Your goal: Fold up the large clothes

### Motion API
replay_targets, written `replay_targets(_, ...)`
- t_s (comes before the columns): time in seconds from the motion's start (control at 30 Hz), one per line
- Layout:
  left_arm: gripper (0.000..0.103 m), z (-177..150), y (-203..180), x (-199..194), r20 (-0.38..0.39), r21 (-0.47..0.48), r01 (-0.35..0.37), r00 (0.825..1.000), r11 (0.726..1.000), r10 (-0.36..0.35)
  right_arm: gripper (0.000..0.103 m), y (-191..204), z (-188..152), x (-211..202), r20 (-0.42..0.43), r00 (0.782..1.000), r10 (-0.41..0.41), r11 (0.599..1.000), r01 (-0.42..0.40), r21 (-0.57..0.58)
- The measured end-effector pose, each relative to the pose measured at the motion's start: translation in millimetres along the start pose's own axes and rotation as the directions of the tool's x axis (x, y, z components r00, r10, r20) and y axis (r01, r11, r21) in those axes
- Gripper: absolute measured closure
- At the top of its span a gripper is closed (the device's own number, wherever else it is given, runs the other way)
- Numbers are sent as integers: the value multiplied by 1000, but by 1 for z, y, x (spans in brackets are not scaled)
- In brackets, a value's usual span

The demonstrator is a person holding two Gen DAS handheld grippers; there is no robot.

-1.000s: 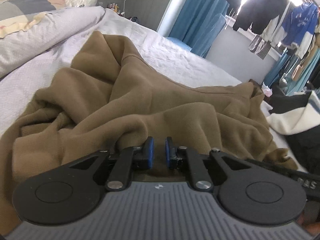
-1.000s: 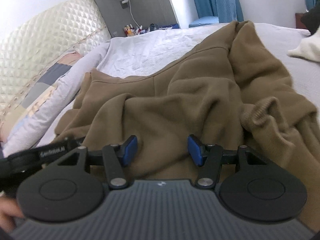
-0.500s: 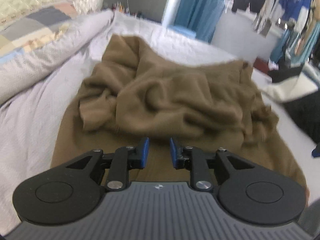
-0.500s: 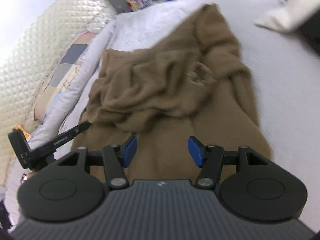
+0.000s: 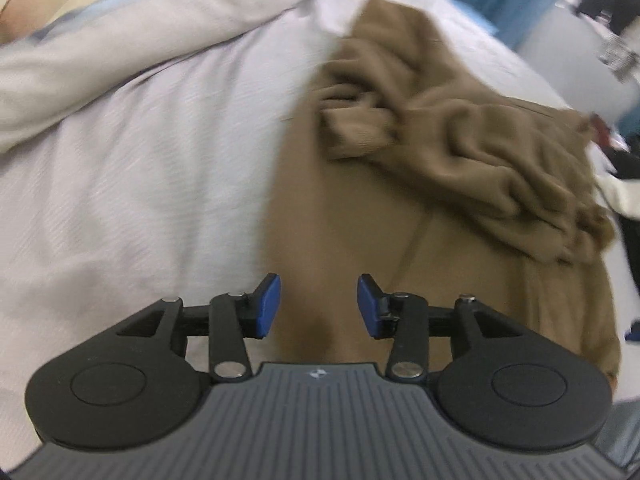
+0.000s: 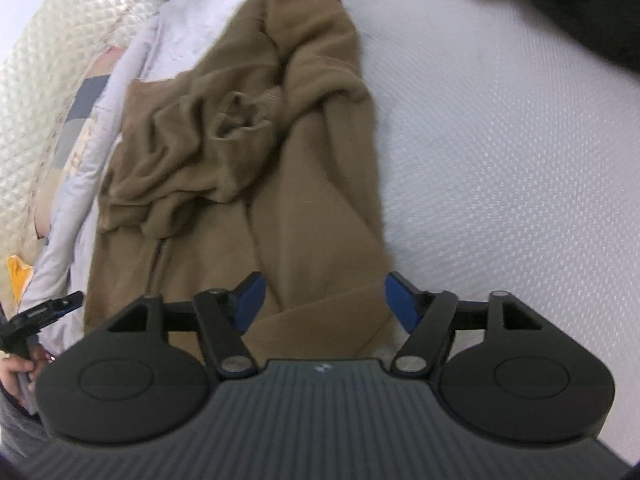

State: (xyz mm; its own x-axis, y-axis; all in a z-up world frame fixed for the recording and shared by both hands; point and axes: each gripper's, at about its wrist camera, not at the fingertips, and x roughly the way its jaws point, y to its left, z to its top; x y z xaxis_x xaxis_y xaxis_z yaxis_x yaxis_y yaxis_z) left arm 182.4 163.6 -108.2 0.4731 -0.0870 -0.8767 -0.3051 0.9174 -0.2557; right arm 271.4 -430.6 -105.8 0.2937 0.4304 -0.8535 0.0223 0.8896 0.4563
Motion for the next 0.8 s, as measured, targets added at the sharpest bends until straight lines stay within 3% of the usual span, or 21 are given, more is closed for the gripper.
replay_targets(0.17, 55, 5, 30, 23, -74, -174, 7, 997, 985, -20, 31, -33, 1, 35, -81, 995, 56, 997, -52, 53)
replay_targets(0.27, 55, 7, 28, 39, -126, -182, 21, 991, 983, -44, 29, -45, 2, 50, -92, 990, 108, 992, -101, 78)
replay_targets(0.33, 55, 6, 22, 50, -165, -166, 54, 983, 985, -82, 21, -46, 4, 53, -89, 982, 166, 985, -160, 68)
replay_targets(0.4, 52, 7, 16, 53, -165, -152, 55, 983, 987, -81, 19, -44, 5, 57, -98, 975, 197, 980, -195, 37)
replay_targets(0.53, 47, 4, 19, 45, -129, -174, 152, 976, 973, -175, 19, -42, 7, 63, -101, 957, 271, 963, -269, 34)
replay_targets(0.67, 46, -1, 30, 26, -36, -200, 351, 930, 915, -365, 19, -34, 13, 69, -108, 944, 313, 949, -314, 9)
replay_targets(0.73, 43, -2, 29, 18, -6, -184, 409, 909, 894, -417, 19, -30, 16, 68, -104, 931, 351, 935, -354, -6)
replay_targets(0.8, 42, -5, 23, 15, 2, -178, 421, 904, 889, -427, 19, -23, 17, 62, -89, 909, 407, 912, -409, -10)
